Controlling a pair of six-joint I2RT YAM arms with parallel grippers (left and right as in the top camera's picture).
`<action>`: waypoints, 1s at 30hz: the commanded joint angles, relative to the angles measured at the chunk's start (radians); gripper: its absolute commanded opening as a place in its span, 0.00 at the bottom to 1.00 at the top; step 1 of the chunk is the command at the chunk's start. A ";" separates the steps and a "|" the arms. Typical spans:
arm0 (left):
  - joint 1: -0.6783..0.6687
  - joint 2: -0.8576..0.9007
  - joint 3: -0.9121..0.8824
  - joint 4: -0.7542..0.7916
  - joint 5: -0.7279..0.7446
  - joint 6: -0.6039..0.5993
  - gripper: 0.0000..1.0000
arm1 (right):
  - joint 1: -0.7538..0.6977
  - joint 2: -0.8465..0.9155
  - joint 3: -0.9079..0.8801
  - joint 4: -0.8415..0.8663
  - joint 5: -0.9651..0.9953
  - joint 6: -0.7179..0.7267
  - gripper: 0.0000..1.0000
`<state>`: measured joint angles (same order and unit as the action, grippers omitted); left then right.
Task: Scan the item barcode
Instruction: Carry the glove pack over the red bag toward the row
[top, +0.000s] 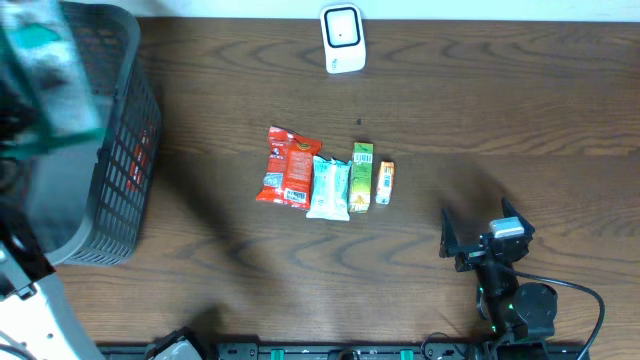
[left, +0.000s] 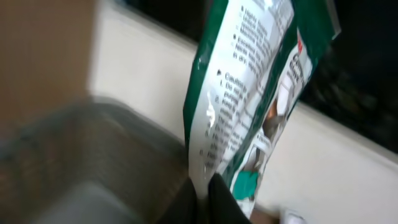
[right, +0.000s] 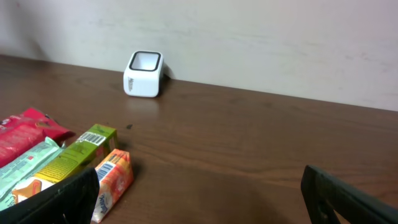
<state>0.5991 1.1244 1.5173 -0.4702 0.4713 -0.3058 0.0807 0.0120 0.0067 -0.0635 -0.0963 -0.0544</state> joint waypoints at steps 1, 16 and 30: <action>-0.092 0.019 0.005 -0.119 0.127 -0.074 0.07 | -0.004 -0.004 -0.001 -0.004 0.005 0.013 0.99; -0.596 0.109 -0.181 -0.357 -0.036 -0.179 0.07 | -0.004 -0.004 -0.001 -0.004 0.005 0.013 0.99; -0.893 0.357 -0.284 -0.170 -0.306 -0.433 0.07 | -0.004 -0.004 -0.001 -0.004 0.005 0.013 0.99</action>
<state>-0.2623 1.4300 1.2293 -0.6540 0.2760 -0.6674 0.0807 0.0120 0.0067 -0.0635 -0.0967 -0.0544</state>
